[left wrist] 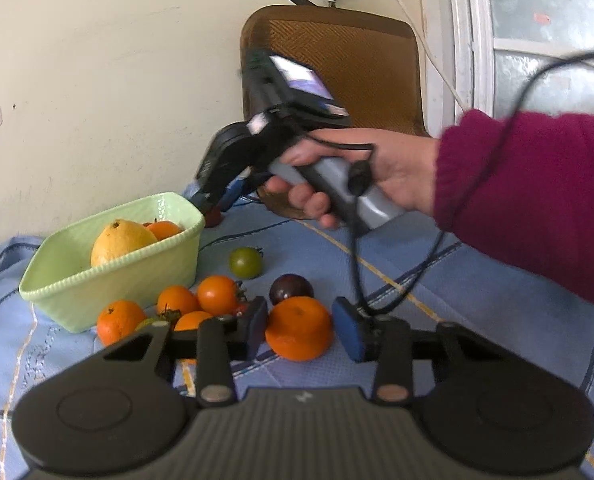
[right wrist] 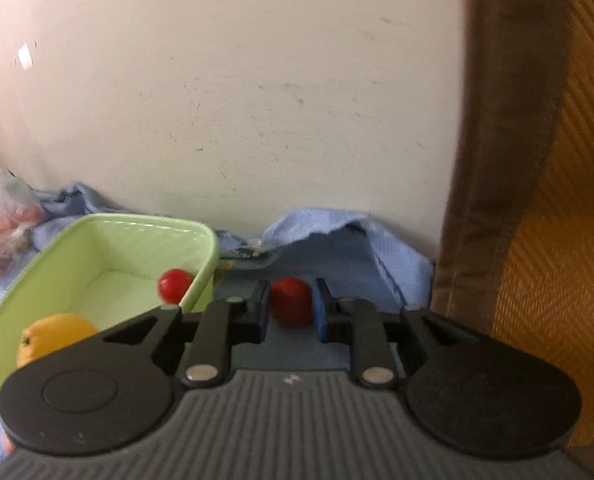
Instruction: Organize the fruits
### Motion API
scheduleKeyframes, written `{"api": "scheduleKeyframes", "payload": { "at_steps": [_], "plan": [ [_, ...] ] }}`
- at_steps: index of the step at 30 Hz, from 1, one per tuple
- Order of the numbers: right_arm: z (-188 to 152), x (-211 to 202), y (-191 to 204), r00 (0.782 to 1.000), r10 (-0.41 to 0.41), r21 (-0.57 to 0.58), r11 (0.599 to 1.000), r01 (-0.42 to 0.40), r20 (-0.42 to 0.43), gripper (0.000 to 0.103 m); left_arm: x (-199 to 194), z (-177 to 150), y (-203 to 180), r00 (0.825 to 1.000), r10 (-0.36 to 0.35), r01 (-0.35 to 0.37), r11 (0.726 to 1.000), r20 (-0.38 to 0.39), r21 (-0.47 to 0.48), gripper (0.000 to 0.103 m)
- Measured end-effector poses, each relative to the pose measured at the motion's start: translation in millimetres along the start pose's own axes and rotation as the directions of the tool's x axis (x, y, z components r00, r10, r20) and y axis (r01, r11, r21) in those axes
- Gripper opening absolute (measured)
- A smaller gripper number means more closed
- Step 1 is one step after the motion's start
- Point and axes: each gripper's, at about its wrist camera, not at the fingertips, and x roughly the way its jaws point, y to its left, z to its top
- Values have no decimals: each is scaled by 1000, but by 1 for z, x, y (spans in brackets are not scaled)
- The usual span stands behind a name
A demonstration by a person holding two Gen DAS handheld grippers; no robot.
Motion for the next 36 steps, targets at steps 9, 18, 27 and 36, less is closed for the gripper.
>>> {"api": "scheduleKeyframes", "payload": {
  "at_steps": [9, 18, 27, 36],
  "plan": [
    [-34, -46, -10, 998, -55, -81, 995, 57, 25, 22, -1, -1, -15, 999, 28, -27, 997, -17, 75, 50],
    [-16, -26, -1, 999, -20, -73, 997, 24, 49, 24, -1, 0, -13, 999, 33, -32, 999, -22, 44, 40],
    [-21, -10, -7, 999, -28, -41, 999, 29, 28, 26, -8, 2, -6, 1000, 22, -22, 1000, -15, -9, 36],
    [-52, -88, 8, 994, -19, -52, 998, 25, 111, 26, -38, -13, -17, 1000, -23, 23, 999, 10, 32, 36]
  ]
}}
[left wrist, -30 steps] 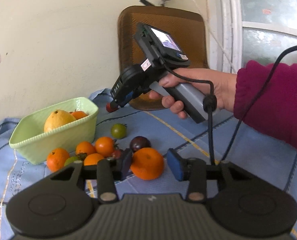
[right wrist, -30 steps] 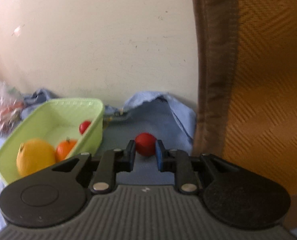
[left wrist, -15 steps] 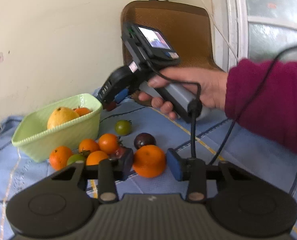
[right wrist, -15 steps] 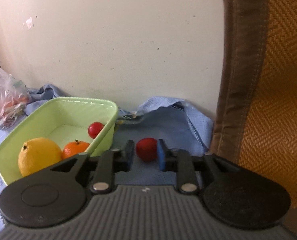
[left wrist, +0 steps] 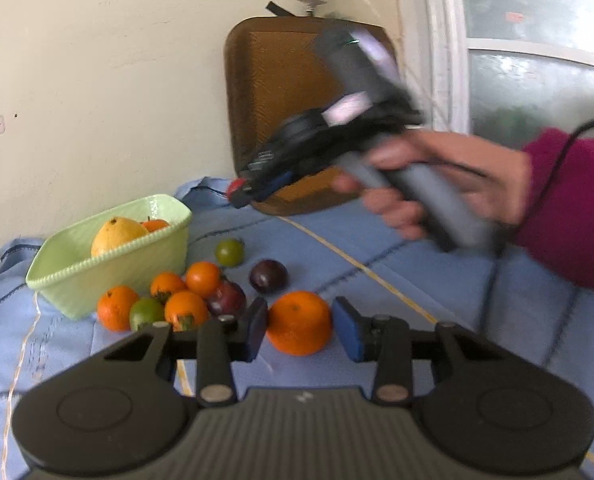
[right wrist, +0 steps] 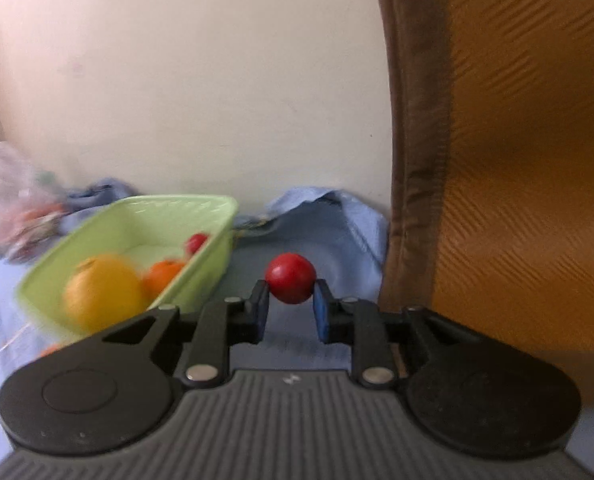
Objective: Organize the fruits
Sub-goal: 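Lift the mandarin with the left tool while the right tool holds the red tomato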
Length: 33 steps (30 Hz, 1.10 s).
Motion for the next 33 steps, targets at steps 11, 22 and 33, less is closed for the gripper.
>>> {"api": "scheduleKeyframes", "payload": {
  "at_steps": [11, 22, 33],
  "plan": [
    [-123, -129, 78, 995, 94, -27, 995, -94, -17, 26, -79, -44, 0, 998, 56, -57, 998, -23, -34, 36],
    [-159, -137, 152, 999, 51, -235, 971, -53, -14, 29, -105, -63, 1, 993, 114, -114, 993, -12, -30, 43],
    [-161, -140, 156, 1000, 24, -245, 969, -23, 3, 42, -101, -64, 5, 993, 108, -110, 993, -39, -51, 53]
  ]
}}
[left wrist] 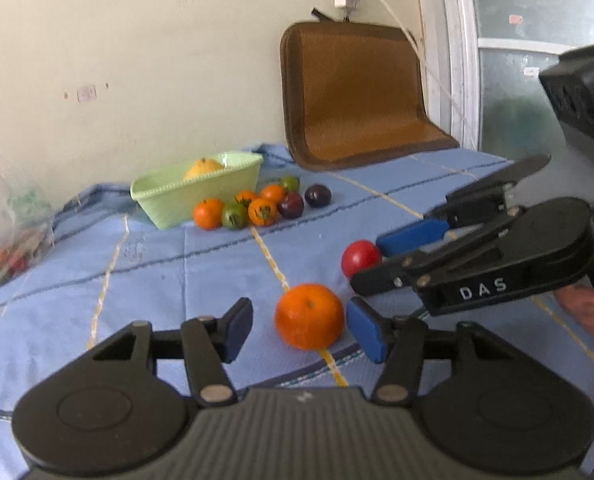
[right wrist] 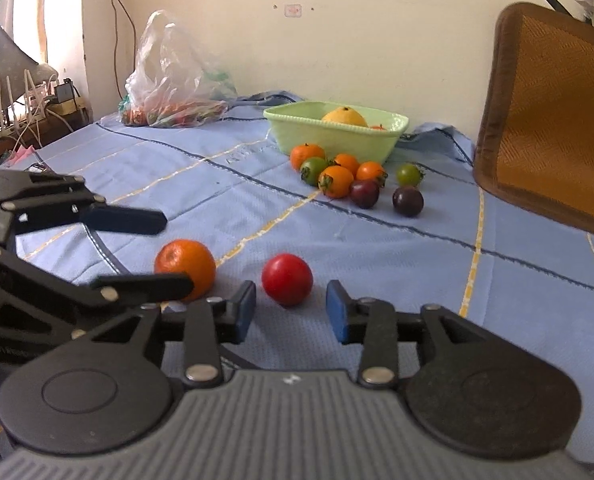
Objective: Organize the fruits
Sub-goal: 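Lift the mandarin with the left tool while the right tool holds the red tomato, then lower the mandarin into the basket while the right tool releases its tomato there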
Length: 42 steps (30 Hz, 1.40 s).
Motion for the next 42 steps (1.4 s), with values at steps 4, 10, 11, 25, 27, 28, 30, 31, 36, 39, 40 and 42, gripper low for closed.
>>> {"api": "scheduleKeyframes", "payload": {
  "at_steps": [4, 10, 11, 25, 27, 28, 30, 31, 36, 39, 40, 42],
  "plan": [
    [3, 6, 3, 1000, 2, -30, 1000, -2, 2, 41, 4, 0, 8, 998, -68, 67, 996, -17, -52, 39],
    [7, 12, 3, 1000, 8, -44, 999, -8, 15, 30, 13, 13, 27, 999, -30, 27, 993, -20, -118, 39],
    [9, 14, 1, 1000, 8, -34, 999, -8, 18, 30, 16, 18, 36, 999, -28, 26, 989, -18, -143, 39],
    [106, 81, -45, 974, -64, 21, 998, 61, 215, 31, 107, 118, 115, 981, 158, -141, 979, 109, -145, 39],
    [116, 97, -53, 972, -84, 15, 996, 83, 218, 31, 126, 123, 122, 982, 168, -155, 977, 84, -147, 39],
    [119, 105, -57, 973, -94, 15, 996, 93, 213, 31, 138, 124, 126, 983, 169, -157, 976, 70, -148, 39],
    [122, 118, -65, 975, -107, 26, 994, 104, 197, 31, 153, 125, 130, 984, 174, -166, 974, 42, -153, 40],
    [123, 124, -69, 976, -109, 34, 994, 104, 188, 31, 159, 125, 132, 984, 174, -168, 973, 28, -156, 40],
    [123, 139, -78, 983, -92, 55, 995, 84, 162, 40, 167, 121, 137, 978, 208, -204, 966, 13, -159, 53],
    [122, 135, -78, 979, -97, 65, 994, 87, 180, 42, 151, 123, 138, 974, 224, -213, 960, 43, -184, 53],
    [124, 130, -78, 976, -101, 71, 994, 89, 195, 42, 144, 123, 139, 971, 231, -217, 957, 54, -194, 53],
    [126, 117, -81, 968, -109, 92, 992, 90, 228, 42, 128, 122, 138, 970, 233, -211, 952, 76, -222, 53]
  ]
}}
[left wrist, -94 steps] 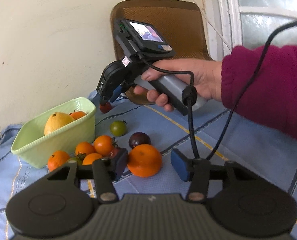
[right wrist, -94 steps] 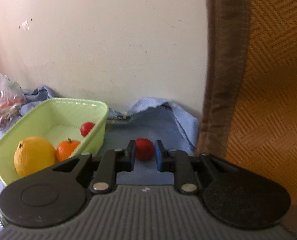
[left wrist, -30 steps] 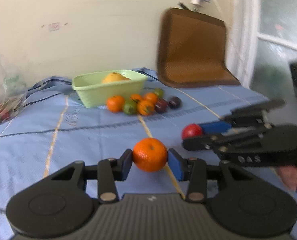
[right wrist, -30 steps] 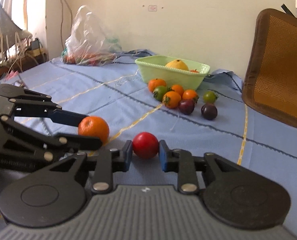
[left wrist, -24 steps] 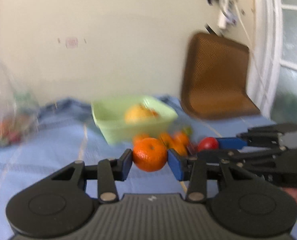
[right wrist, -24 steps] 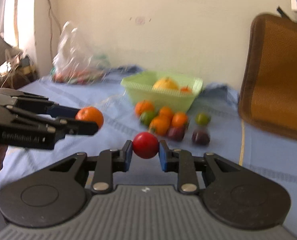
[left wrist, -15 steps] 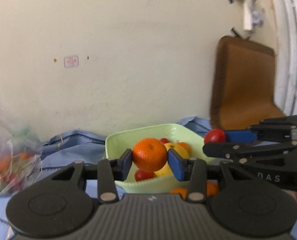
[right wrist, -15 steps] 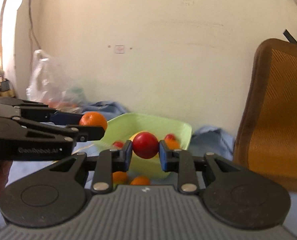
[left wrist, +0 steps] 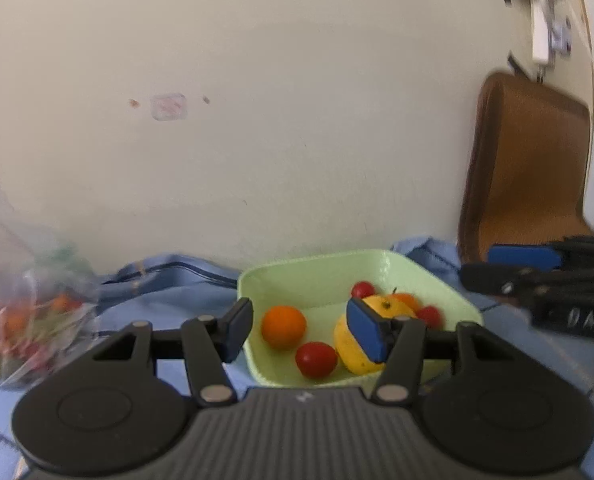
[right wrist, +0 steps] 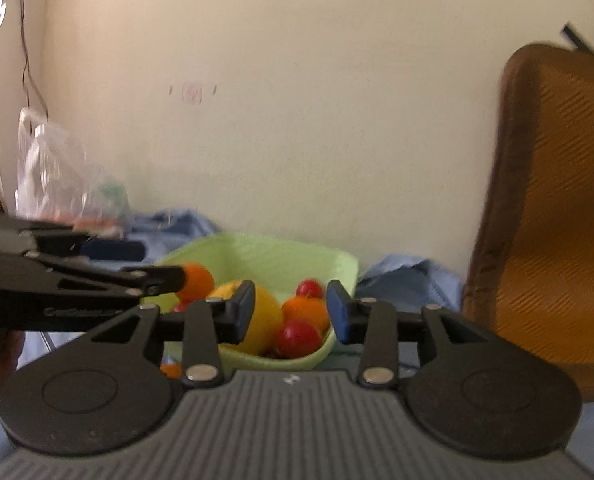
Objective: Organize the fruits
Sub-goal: 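Lower the mandarin into the basket while the right tool releases its tomato there, then grasp another mandarin with the left tool while the right tool grasps a dark purple tomato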
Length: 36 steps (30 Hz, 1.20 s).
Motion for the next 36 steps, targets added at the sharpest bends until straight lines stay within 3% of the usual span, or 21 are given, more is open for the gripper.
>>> {"api": "scheduleKeyframes", "payload": {
  "at_steps": [4, 11, 15, 19, 22, 28, 32, 34, 35, 36],
  "plan": [
    [0, -33, -16, 999, -19, 62, 998, 17, 34, 42, -32, -12, 3, 998, -66, 65, 995, -6, -79, 53],
    [-42, -85, -33, 998, -35, 172, 984, 42, -43, 41, -54, -49, -5, 977, -198, 179, 963, -82, -202, 50],
    [-56, -95, -28, 997, -15, 191, 981, 29, -76, 41, -57, -55, -16, 979, -181, 168, 976, -89, -136, 50],
    [-55, -92, -13, 995, 40, 136, 990, -27, -95, 41, -46, -46, -4, 976, -195, 175, 968, -100, -182, 50],
    [-55, -84, 9, 990, 67, 11, 998, -66, -123, 41, -26, -39, 9, 964, -234, 200, 952, -127, -232, 51],
    [-60, -53, 38, 985, 0, -238, 970, -42, -175, 41, 6, -35, 14, 936, -311, 254, 921, -166, -295, 52],
    [-63, -43, 35, 977, 7, -233, 971, -59, -214, 41, 24, -38, 8, 925, -323, 257, 920, -201, -296, 52],
    [-62, -41, 32, 975, 14, -214, 975, -63, -223, 38, 33, -41, 7, 914, -345, 267, 908, -214, -324, 47],
    [-61, -40, 30, 974, 10, -204, 977, -58, -228, 36, 36, -42, 6, 913, -346, 263, 905, -218, -335, 37],
    [-61, -39, 29, 973, 3, -200, 978, -51, -231, 29, 37, -43, 6, 915, -340, 255, 905, -216, -341, 37]
  ]
}}
